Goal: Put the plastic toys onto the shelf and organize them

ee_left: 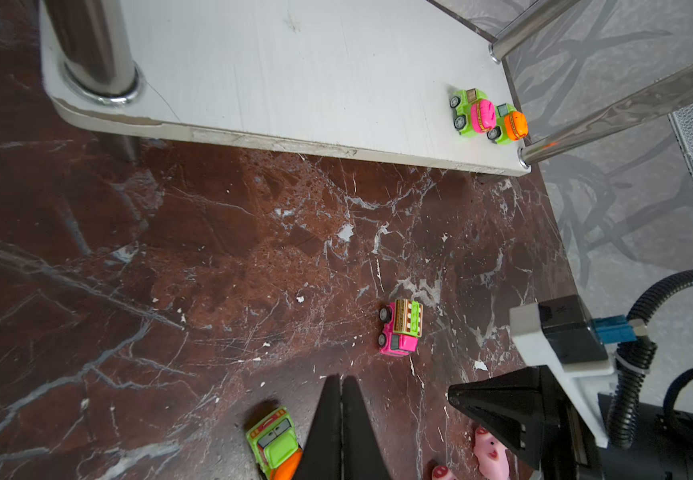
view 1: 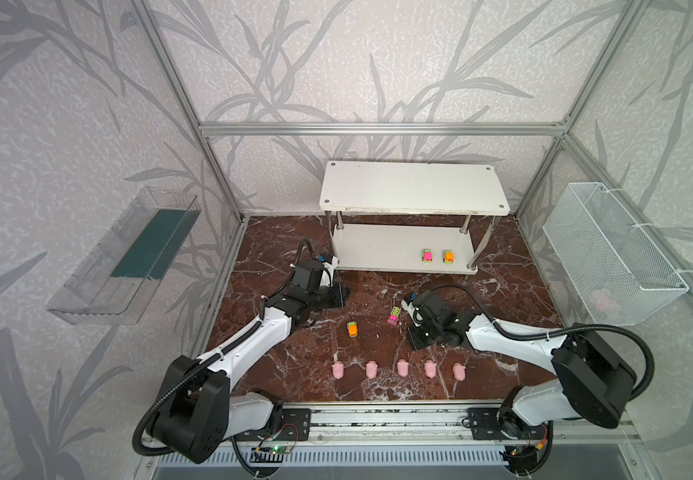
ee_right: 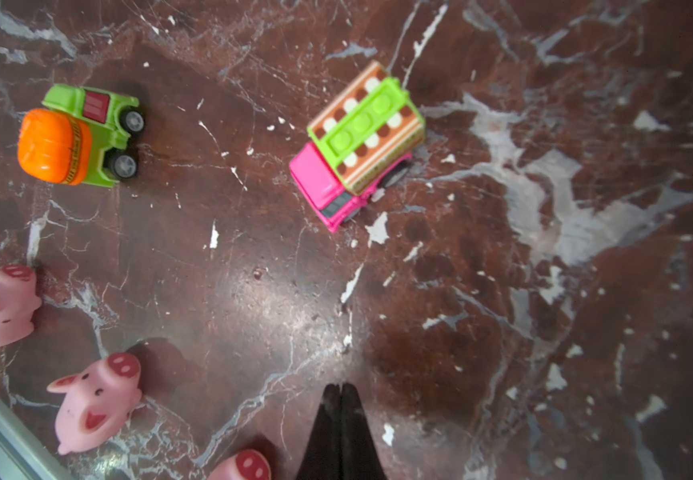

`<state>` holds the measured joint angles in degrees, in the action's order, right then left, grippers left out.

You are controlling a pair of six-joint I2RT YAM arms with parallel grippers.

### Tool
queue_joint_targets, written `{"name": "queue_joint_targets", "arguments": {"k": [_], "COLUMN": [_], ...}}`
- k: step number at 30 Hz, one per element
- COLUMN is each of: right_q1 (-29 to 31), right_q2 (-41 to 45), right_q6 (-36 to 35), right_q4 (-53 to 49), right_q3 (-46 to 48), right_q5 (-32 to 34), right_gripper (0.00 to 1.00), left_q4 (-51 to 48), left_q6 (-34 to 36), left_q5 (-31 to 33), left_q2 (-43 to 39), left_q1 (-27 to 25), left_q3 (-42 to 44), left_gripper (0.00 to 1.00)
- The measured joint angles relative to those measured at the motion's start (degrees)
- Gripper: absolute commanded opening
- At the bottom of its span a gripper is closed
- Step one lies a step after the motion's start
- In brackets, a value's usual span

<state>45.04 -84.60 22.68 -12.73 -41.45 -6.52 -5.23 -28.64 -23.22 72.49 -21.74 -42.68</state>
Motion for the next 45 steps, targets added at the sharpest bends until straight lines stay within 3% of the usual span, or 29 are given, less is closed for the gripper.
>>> {"name": "queue_joint_targets", "arguments": {"k": [16, 32, 40, 45], "right_q1": [1.4, 1.7, 0.8, -3.5], "right_q2": [-9.5, -18.5, -13.3, -2.4], "right_q6": [-2.0, -4.7, -5.3, -5.6], "right_q4": [3.9, 5.8, 7.9, 11.1], "right_q3": [-5.2, -15.4, -12.9, -8.2], "right_q5": [8.0, 8.2, 5.1, 0.5], "right_gripper": [0.0, 0.0, 0.16, 0.43], "left_q4": [0.9, 1.8, 3.3, 4.0], "left_q6": [0.0, -0.6, -0.9, -1.1], "left_q5": [0.2, -0.9, -1.2, -1.9], "left_q2": [-0.4, -0.3, 0.0, 0.7], "left_q1": [1.5, 2.2, 2.3, 2.4], "left_q3": [1.9, 2.8, 3.4, 3.7], "left_gripper": [0.0, 0.0, 0.0, 0.0]}}
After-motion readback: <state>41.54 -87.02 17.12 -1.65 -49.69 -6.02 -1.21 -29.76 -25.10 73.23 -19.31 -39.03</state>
